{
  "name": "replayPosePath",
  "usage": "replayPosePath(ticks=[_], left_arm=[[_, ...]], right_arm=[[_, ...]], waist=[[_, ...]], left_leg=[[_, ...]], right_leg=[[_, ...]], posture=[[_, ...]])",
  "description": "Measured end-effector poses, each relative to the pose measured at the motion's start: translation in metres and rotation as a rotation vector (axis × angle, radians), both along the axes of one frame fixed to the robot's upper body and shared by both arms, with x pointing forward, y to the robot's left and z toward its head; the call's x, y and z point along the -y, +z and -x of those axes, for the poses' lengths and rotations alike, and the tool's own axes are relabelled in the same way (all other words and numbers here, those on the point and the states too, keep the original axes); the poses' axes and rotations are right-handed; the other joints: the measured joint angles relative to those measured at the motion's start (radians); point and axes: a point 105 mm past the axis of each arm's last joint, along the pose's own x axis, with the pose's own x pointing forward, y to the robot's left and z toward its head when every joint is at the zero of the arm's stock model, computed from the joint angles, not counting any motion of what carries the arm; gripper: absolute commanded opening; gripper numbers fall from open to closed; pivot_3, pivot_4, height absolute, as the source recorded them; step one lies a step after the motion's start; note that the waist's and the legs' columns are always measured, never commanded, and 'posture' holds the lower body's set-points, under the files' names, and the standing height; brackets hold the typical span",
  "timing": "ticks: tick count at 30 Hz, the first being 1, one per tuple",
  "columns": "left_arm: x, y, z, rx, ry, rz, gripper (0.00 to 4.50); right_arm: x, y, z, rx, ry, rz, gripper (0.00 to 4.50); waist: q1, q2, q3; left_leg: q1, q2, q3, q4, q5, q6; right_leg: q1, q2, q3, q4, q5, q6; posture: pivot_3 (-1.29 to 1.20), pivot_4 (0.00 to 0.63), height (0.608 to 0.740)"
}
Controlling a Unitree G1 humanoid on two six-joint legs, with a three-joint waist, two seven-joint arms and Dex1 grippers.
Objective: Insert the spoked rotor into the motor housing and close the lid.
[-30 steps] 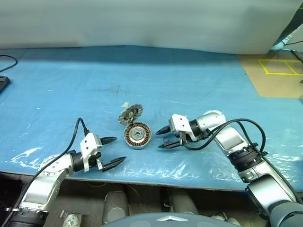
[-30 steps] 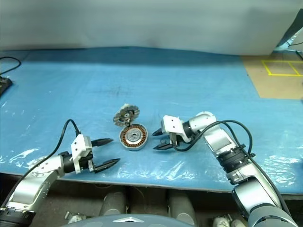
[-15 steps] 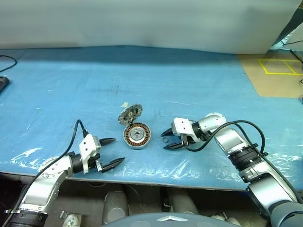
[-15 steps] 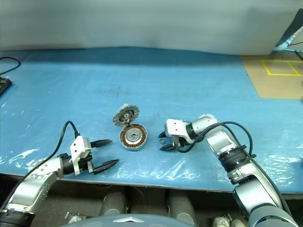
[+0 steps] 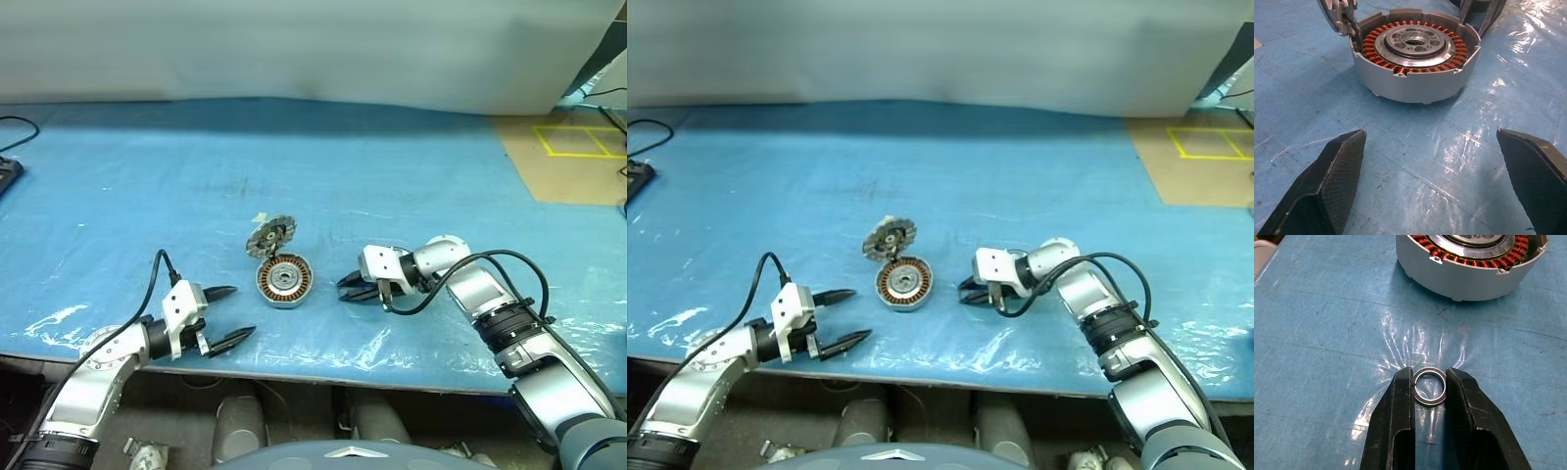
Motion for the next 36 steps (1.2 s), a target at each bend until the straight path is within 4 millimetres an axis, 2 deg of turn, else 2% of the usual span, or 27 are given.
replayPosePath(ticks=[8, 10, 14, 17, 26, 36], left_arm=[[-0.002, -0.003, 0.001, -0.006, 0.0, -0.002, 4.5], [-0.003, -0.004, 0.001, -0.009, 0.003, -0.002, 4.5], [-0.003, -0.003, 0.0, 0.0, 0.0, -0.002, 4.5], [-0.003, -0.004, 0.0, 0.0, 0.002, -0.003, 4.5], [-0.005, -0.005, -0.002, 0.007, 0.006, -0.008, 4.5], [-0.006, -0.007, -0.001, 0.003, 0.01, -0.021, 4.5]], right_arm=[[-0.002, 0.002, 0.0, -0.068, -0.03, -0.05, 0.56], [-0.008, 0.012, 0.0, -0.102, -0.033, -0.102, 0.56], [-0.028, 0.051, -0.005, -0.05, 0.02, -0.199, 0.56], [-0.039, 0.061, -0.006, -0.022, 0.047, -0.221, 0.56], [-0.07, 0.051, -0.006, -0.032, 0.072, -0.217, 0.56], [-0.076, 0.045, -0.009, -0.045, 0.068, -0.196, 0.56]], waist=[[0.0, 0.0, 0.0], [-0.001, 0.0, 0.0], [-0.002, 0.0, 0.0], [0.0, 0.0, 0.0], [-0.001, 0.0, 0.0], [-0.001, 0.0, 0.0]], left_leg=[[0.0, 0.0, 0.0, 0.0, 0.0, 0.0], [-0.001, 0.0, 0.0, -0.001, 0.0, 0.0], [-0.003, 0.001, 0.0, -0.002, 0.0, 0.0], [-0.003, 0.001, 0.0, -0.003, 0.0, 0.0], [-0.006, 0.0, 0.0, -0.004, 0.0, 0.0], [-0.007, 0.0, 0.0, -0.004, 0.0, 0.0]], right_leg=[[0.0, 0.0, 0.0, 0.0, 0.0, 0.0], [-0.001, 0.0, 0.0, 0.0, 0.0, 0.0], [-0.004, 0.001, 0.0, 0.0, 0.003, -0.007], [-0.004, 0.001, 0.0, -0.001, 0.002, -0.007], [-0.007, 0.001, 0.0, 0.0, 0.002, -0.007], [-0.008, 0.001, 0.0, 0.0, 0.002, -0.007]], posture=[[0.0, 0.15, 0.74], [0.0, 0.15, 0.74], [0.0, 0.15, 0.74], [0.0, 0.15, 0.74], [0.0, 0.15, 0.74], [0.0, 0.15, 0.74]])
